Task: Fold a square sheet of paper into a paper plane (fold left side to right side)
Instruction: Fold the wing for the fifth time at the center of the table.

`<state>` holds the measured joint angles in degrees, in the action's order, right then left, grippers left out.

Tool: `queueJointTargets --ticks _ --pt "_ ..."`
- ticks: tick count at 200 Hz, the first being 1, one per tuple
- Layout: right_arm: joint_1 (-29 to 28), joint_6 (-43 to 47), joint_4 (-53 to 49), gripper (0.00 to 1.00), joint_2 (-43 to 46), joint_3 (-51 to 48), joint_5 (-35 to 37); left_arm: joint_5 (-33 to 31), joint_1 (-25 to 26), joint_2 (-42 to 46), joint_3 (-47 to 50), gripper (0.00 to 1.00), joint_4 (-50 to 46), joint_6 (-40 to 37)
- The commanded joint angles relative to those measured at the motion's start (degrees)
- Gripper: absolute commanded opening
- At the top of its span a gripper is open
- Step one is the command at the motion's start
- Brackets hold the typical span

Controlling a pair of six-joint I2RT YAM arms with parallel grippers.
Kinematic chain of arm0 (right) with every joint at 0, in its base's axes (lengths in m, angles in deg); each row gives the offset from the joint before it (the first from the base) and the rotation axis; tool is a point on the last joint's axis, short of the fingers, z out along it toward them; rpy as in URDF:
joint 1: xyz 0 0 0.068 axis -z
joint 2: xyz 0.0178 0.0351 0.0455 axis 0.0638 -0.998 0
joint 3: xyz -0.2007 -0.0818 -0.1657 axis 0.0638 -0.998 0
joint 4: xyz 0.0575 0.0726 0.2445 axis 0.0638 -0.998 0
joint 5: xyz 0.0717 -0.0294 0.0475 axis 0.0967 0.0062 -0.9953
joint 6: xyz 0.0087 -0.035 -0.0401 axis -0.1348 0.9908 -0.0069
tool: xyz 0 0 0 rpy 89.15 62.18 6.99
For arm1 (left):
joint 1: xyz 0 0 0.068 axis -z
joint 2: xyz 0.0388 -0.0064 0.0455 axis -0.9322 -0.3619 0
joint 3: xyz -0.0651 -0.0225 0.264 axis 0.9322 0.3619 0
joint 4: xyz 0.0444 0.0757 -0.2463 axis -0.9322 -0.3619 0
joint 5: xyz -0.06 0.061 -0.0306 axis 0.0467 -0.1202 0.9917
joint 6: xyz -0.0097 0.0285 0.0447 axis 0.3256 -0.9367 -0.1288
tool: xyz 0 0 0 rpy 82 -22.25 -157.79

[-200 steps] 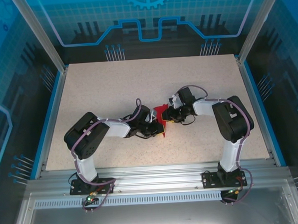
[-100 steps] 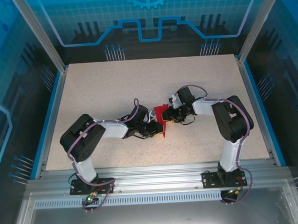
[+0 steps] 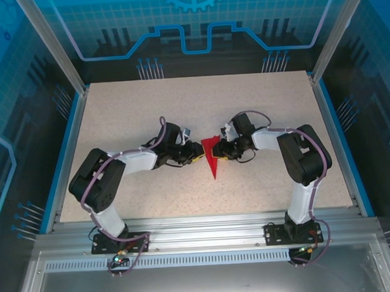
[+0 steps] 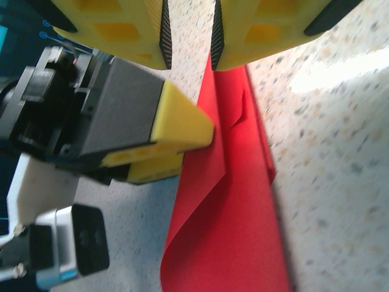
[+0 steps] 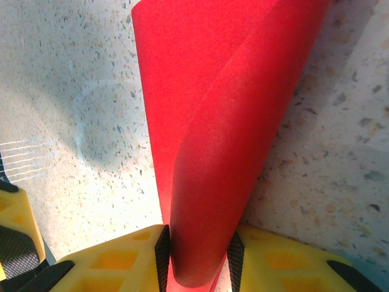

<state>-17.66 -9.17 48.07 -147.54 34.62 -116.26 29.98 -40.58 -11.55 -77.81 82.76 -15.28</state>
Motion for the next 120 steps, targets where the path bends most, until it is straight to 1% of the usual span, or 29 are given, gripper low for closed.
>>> queueJointTargets --ticks 1,30,59,93,120 --pt "-1.3 1.2 -1.3 0.33 -1.4 -0.4 0.8 2.1 -1.1 -3.4 -3.6 0.27 -3.0 0.4" --pt "-1.2 1.1 -1.1 0.33 -1.4 -0.5 0.4 2.8 -1.3 -7.1 -7.7 0.25 -5.1 0.1" --pt "-1.2 1.0 -1.2 0.33 -0.9 -0.4 0.2 2.5 -1.4 -11.1 -10.8 0.2 -7.8 -0.2" --pt "-1.2 1.2 -1.5 0.33 -0.7 -0.3 0.1 3.3 -1.4 -14.5 -13.0 0.17 -7.4 0.5" --pt "-1.3 1.1 -1.6 0.33 -0.5 -0.2 0.0 3.4 -1.3 -15.6 -13.9 0.17 -7.8 0.4"
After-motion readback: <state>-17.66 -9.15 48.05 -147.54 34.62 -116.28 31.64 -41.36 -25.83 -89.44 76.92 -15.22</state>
